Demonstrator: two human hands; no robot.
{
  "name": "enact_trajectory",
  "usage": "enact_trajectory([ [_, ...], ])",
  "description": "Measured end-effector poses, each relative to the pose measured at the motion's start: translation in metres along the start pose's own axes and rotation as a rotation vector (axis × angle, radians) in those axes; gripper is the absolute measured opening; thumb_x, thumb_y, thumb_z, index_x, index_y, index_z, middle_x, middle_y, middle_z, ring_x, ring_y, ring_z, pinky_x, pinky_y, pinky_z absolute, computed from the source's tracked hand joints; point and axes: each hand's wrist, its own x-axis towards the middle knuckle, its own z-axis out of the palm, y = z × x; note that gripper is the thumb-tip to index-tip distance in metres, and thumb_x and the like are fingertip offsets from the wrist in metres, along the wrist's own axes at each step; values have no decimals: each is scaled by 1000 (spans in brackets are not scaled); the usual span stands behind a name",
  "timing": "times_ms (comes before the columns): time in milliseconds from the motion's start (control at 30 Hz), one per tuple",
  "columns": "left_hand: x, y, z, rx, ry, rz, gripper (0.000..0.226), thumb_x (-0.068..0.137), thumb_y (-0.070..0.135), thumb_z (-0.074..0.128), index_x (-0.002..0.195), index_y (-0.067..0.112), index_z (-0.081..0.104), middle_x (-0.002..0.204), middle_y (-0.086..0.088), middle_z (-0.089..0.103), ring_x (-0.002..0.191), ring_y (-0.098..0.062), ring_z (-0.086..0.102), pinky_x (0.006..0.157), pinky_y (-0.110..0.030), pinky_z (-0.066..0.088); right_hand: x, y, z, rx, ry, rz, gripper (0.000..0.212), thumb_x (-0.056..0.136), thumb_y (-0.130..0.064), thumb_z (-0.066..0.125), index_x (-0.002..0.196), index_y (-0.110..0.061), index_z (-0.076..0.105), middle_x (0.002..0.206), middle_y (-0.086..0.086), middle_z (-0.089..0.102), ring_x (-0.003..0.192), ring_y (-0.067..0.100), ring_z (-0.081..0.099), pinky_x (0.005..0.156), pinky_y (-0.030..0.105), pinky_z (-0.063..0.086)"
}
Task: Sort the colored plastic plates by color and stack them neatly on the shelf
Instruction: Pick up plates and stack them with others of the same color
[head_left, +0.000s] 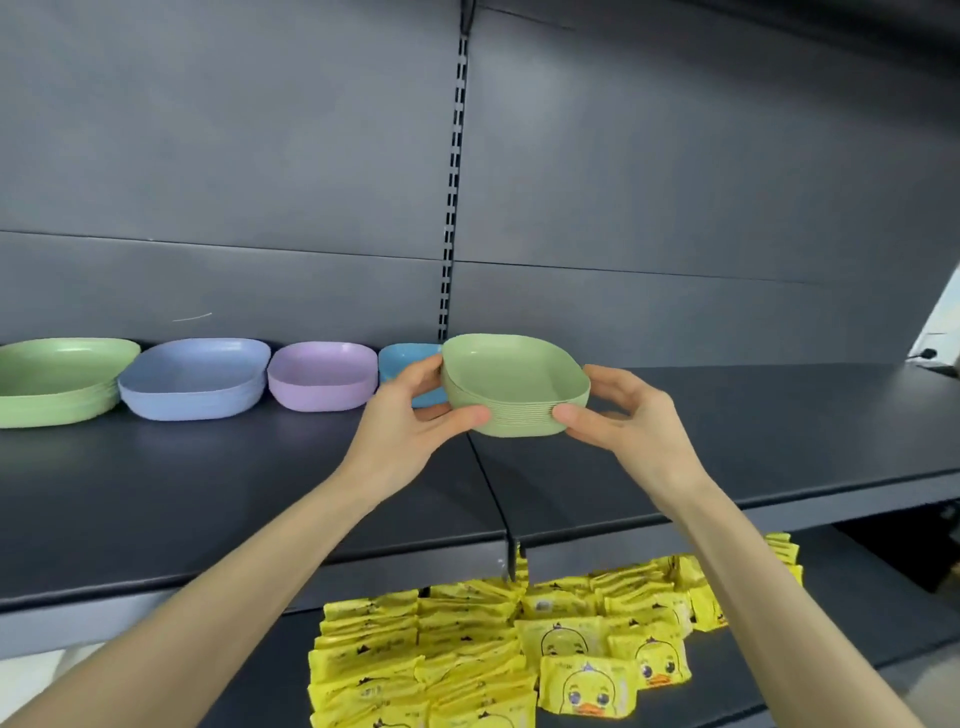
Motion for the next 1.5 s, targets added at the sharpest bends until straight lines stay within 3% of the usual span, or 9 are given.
enact_trajectory([
  [133,27,-10,25,2,-25,18,36,78,9,73,103,32,61,106,19,65,105,11,56,79,0,41,31,18,-18,-34,11,23,45,72,-18,80,109,-27,56,109,-14,64,94,16,68,92,37,53],
  [267,55,-29,45,61,-52,4,32,78,13,74,101,33,64,110,9,66,104,5,59,81,-2,41,60,42,-37,-65,4,64,56,71,-18,81,121,-15,56,112,-11,64,92,15,69,94,38,52],
  [433,76,-55,66,102,-18,-69,33,78,13,74,104,32,64,105,10,69,100,4,62,80,-3,43,95,70,-52,-111,-63,95,54,69,-21,82,117,-15,59,112,-9,63,89,14,69,92,38,53],
  [567,88,-72,81,95,54,-144,34,78,8,74,108,20,65,100,12,69,92,8,63,75,-2,44,126,91,-60,-141,-125,124,52,66,-24,84,111,-19,59,112,-8,60,94,17,67,90,39,54],
  [833,102,-77,108,85,168,-249,33,80,-4,68,96,22,55,88,20,59,72,19,59,66,0,43,167,116,-69,-117,-267,207,58,68,-15,83,117,-7,52,113,3,57,94,20,67,82,37,57],
  [1033,111,-82,117,171,239,-287,42,78,-5,70,118,5,58,94,12,58,82,4,56,67,0,44,189,123,-68,-160,-364,221,44,67,-10,84,98,-11,52,97,2,58,93,18,66,78,28,56],
  [1133,115,-88,114,262,275,-295,42,77,-3,71,117,-1,59,87,14,59,77,7,56,74,-5,48,198,124,-63,-287,-391,170,49,66,-18,85,102,-11,53,94,-1,59,85,11,62,73,21,51],
  [1300,120,-98,110,397,362,-274,43,78,8,74,118,4,59,93,0,66,81,-9,63,73,-6,47,201,140,-56,-355,-335,69,57,67,-27,84,113,-13,54,109,-4,59,104,12,54,81,21,38],
  [1500,122,-106,107,537,390,-232,47,82,15,71,125,3,57,106,-10,68,91,-13,63,84,-15,42,199,146,-52,-285,-297,34,44,72,-19,81,107,-17,56,102,-7,63,83,2,62,63,7,44],
])
